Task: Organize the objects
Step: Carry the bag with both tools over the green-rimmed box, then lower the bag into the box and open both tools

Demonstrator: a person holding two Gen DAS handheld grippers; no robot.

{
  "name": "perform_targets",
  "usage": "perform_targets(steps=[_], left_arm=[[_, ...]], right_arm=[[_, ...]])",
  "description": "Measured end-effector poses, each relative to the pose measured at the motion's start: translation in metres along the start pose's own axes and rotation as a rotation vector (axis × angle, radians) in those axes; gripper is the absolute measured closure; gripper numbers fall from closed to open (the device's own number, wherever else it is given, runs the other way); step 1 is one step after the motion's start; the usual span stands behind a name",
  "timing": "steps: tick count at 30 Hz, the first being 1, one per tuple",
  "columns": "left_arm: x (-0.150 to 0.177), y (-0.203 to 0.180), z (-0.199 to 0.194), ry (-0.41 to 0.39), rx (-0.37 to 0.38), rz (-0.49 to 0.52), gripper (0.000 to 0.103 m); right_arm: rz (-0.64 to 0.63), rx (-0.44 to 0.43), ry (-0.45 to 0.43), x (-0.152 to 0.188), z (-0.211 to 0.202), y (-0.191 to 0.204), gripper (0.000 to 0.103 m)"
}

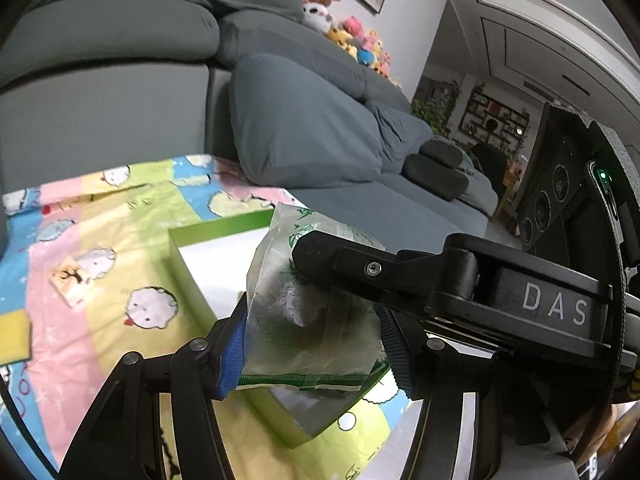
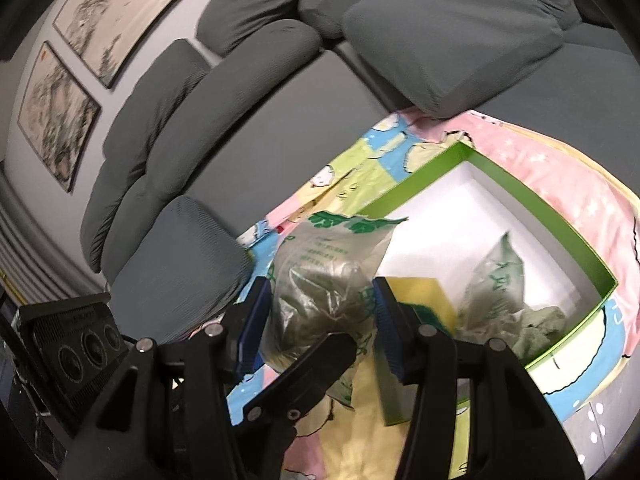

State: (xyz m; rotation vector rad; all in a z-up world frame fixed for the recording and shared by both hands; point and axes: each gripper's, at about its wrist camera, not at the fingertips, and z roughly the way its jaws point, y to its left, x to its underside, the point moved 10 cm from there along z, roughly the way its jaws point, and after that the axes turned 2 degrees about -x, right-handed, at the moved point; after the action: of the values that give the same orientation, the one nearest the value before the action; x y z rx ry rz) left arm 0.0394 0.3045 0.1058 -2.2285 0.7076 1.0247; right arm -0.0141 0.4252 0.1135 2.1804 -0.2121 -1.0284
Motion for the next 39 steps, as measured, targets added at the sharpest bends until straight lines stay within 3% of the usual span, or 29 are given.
perform_targets(steps=[11, 26, 37, 39], left_arm=[[0.012, -0.01, 0.045, 0.08, 0.061, -0.022, 0.043], [0.0, -0.019, 0.085, 0.099, 0.109, 0.002, 0.043], [0.001, -0.026, 0.12, 0.16, 0.115, 0.013, 0.042], [0.003, -0.024, 0.123, 0.181, 0.088, 0.012, 0.042]], right_arm=[[0.1, 0.083, 0.006, -0.004, 0.007, -0.047, 0.052], [0.197, 0.123, -0.065, -0.025, 0.009, -0.08, 0.052], [0.322, 0.167, -0.111, -0.039, 0.015, -0.117, 0.051], [0.333, 0.181, -0.112, -0.038, 0.015, -0.121, 0.051]])
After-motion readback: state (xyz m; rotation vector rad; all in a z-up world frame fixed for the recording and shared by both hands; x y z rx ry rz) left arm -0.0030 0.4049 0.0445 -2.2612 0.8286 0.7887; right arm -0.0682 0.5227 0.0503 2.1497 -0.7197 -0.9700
